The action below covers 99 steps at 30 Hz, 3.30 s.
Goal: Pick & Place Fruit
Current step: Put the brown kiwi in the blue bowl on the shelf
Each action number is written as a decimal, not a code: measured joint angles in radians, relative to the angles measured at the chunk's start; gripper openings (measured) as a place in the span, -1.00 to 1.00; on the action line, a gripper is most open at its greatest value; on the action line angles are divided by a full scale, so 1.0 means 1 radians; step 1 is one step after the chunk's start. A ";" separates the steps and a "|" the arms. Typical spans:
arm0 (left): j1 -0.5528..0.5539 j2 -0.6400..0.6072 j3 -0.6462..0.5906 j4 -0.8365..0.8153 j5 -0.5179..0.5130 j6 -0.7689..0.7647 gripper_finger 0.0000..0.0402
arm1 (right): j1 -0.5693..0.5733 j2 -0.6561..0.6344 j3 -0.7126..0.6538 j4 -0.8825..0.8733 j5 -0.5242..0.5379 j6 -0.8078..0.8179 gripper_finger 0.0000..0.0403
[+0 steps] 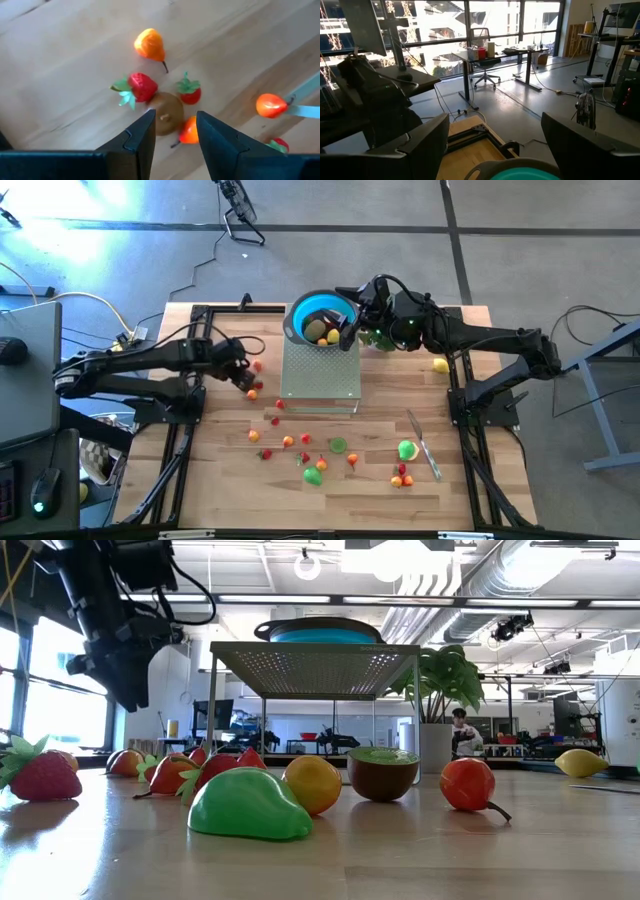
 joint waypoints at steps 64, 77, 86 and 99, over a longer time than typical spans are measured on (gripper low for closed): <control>0.032 0.374 0.002 0.098 0.054 -0.087 0.44 | 0.000 0.000 0.000 -0.038 0.001 -0.034 0.53; 0.032 0.401 0.002 0.099 0.079 -0.091 0.44 | 0.000 0.000 0.000 -0.038 0.000 -0.035 0.53; 0.032 0.401 0.002 0.100 0.076 -0.091 0.44 | 0.000 0.000 0.000 -0.038 0.000 -0.035 0.53; 0.031 0.396 -0.087 0.187 0.094 -0.154 0.44 | 0.000 0.000 0.000 -0.038 0.000 -0.035 0.53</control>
